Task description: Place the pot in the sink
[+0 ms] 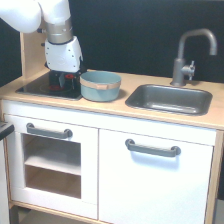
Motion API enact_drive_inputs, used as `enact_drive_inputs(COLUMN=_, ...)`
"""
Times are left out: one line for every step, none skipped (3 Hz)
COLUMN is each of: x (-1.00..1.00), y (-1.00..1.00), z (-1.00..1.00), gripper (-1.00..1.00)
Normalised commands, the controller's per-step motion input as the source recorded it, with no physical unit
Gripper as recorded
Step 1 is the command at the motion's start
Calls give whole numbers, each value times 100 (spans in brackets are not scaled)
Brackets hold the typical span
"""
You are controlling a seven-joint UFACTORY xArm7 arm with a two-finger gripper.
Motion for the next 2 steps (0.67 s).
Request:
enact_drive_inputs(x=8, y=5, z=-100, gripper=33)
enact_drive_inputs(x=10, y=-9, z=-100, gripper=71)
